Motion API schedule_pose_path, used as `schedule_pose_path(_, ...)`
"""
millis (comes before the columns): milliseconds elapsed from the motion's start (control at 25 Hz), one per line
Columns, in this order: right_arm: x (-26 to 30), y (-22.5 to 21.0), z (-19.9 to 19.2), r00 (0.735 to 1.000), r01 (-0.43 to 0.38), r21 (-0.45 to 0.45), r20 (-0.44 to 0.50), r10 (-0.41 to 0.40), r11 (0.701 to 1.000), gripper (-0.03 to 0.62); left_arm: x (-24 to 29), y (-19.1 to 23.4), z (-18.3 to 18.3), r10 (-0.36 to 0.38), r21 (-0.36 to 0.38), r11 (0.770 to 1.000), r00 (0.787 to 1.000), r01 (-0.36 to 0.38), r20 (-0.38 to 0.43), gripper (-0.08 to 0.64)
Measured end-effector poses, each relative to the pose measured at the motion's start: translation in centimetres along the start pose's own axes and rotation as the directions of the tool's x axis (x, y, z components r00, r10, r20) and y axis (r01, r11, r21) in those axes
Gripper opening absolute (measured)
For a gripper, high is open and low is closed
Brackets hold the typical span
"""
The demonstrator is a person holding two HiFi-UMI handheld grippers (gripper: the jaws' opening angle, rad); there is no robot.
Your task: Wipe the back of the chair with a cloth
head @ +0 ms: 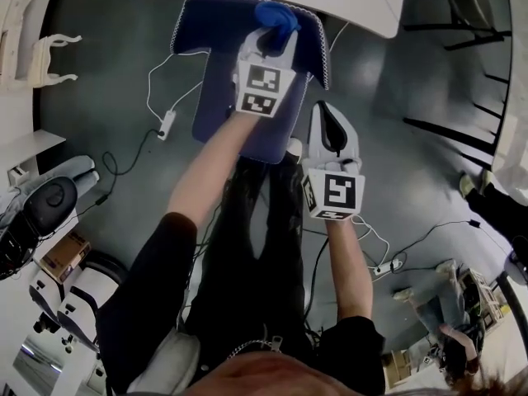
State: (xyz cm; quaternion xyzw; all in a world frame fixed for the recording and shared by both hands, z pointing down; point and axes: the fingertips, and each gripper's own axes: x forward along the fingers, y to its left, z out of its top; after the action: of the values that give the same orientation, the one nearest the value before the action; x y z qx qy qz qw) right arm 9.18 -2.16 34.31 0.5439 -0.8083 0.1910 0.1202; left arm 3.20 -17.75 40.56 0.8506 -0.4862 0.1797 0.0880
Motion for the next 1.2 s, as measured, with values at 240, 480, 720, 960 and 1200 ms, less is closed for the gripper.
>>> schedule_pose_path(240, -1.2, -1.9, -0.3, 0.999, 0.035, 0.006, 0.0, -0.035, 0.999, 0.003, 0.7, -2.2, 0.3, -0.026, -0.016, 1.0, 1.0, 0.026, -0.001, 0.083)
schedule_pose_path(480, -1.2, -2.3, -0.6, 0.999, 0.047, 0.008, -0.006, -0.047, 0.999, 0.003, 0.5, -4.6, 0.1, -0.104, 0.022, 0.994, 0.995, 0.104, -0.002, 0.083)
schedule_pose_path(720, 0.0, -1.1, -1.3, 1.0, 0.022, -0.008, -0.012, -0.022, 1.0, 0.003, -2.4, -2.0, 0.4, -0.073, 0.023, 0.997, 0.996, 0.072, 0.053, 0.083)
schedule_pose_path(960, 2.1, 2.1, -1.8, 0.999, -0.027, -0.014, -0.028, 0.026, 1.0, 0.003, -5.7, 6.8, -2.8, 0.059, -0.003, 0.998, 0.998, -0.059, 0.019, 0.084)
schedule_pose_path(1200, 3.6, 4.6, -2.0, 0.996, -0.075, -0.048, -0.051, 0.072, 0.996, 0.003, -7.8, 16.4, -6.7, 0.236, -0.016, 0.972, 0.971, -0.236, -0.03, 0.084)
